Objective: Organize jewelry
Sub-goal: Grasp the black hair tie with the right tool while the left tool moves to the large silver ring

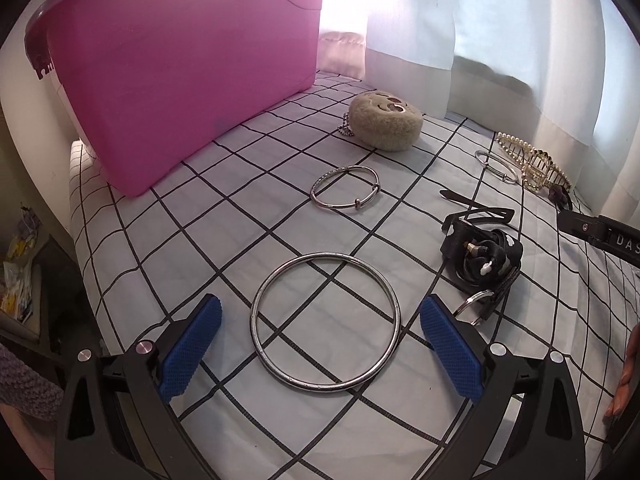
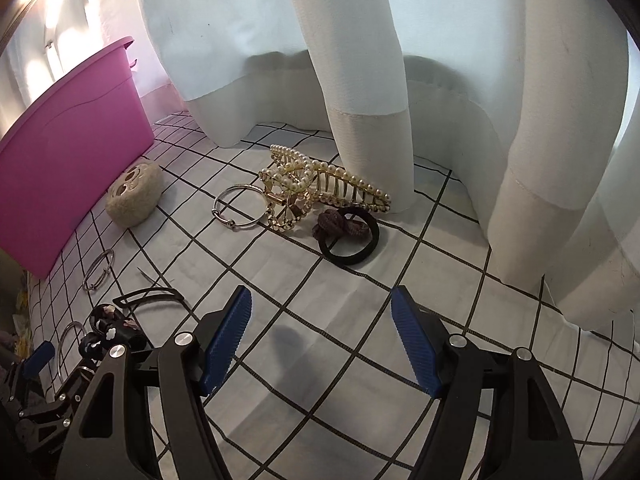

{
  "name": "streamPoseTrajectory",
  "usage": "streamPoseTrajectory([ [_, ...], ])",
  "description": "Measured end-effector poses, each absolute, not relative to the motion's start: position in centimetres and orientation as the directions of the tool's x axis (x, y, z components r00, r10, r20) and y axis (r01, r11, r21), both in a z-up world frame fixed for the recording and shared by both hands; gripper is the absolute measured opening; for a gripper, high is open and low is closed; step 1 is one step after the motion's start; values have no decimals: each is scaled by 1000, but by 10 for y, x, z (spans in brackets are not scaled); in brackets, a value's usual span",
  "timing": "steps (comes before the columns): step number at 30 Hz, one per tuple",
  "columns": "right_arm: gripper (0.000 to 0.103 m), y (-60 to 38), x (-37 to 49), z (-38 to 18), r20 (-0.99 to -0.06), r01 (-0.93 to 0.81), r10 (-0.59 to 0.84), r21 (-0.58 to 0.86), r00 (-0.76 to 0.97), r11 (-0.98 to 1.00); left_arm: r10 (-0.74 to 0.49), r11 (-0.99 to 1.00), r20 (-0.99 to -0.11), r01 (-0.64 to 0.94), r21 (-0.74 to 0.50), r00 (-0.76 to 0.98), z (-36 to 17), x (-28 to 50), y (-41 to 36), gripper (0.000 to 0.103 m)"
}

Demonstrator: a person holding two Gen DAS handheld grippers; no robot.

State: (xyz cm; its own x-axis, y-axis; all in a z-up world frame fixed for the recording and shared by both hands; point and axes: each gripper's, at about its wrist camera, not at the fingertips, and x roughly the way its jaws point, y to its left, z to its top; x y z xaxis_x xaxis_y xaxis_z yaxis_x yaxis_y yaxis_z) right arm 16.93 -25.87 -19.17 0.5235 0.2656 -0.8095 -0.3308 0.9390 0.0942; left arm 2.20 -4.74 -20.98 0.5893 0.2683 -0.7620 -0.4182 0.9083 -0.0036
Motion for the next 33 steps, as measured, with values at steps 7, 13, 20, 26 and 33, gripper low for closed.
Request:
streamPoseTrajectory([
  [7, 69, -248, 195, -197, -819, -339, 202, 9, 537, 941, 277, 906, -753, -424, -3, 596, -211, 21, -48, 98],
  [13, 71, -245, 207, -199, -823, -361, 181, -31, 539, 932, 278, 904, -757, -428, -2, 592, -210, 22, -48, 98],
  [20, 70, -243, 212, -199, -821, -364, 179, -37, 542, 931, 277, 904, -758, -428, -3, 590, -210, 22, -48, 97],
  [26, 24, -248, 212, -196, -803, -326, 146, -63, 577, 943, 277, 902, -754, -431, -8, 596, -210, 21, -48, 94],
  [33, 6, -254, 204, -194, -793, -316, 157, -47, 589, 948, 276, 913, -731, -407, -3, 624, -206, 17, -58, 71],
])
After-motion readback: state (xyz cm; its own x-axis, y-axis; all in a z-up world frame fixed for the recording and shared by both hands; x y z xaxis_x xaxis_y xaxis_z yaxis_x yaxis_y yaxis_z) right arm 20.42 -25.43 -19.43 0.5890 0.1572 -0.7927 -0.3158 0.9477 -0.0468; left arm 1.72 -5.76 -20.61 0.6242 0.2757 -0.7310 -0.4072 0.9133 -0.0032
